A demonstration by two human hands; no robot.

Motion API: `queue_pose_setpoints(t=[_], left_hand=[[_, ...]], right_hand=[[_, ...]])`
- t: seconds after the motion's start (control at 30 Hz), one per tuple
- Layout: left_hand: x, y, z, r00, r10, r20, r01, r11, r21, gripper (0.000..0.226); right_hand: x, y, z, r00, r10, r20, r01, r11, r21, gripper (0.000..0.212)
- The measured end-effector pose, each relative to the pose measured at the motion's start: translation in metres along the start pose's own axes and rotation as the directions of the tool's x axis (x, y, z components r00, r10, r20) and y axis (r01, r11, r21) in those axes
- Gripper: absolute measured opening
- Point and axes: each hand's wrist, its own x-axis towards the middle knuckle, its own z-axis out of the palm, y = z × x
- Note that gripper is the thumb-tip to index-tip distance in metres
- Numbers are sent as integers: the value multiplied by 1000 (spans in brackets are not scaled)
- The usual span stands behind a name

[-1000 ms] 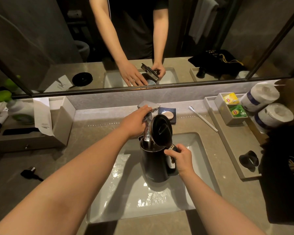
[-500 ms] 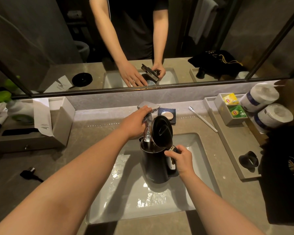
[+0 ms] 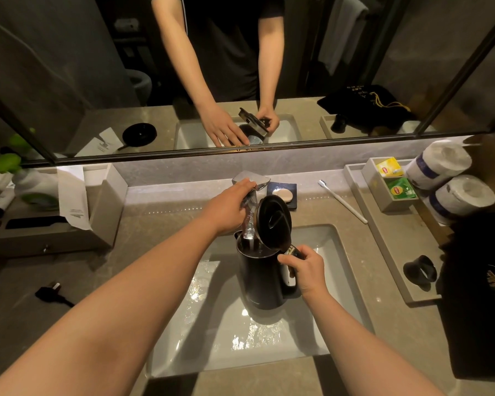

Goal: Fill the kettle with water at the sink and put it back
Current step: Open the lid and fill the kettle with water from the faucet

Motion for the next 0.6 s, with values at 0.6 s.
queue_pose_setpoints(t=[0.6], left_hand=[[-1,1,-2,1000,-10,10,10,1000,-5,57]], right_hand=[[0,5,-1,1000,-7,-8,7,1000,12,41]])
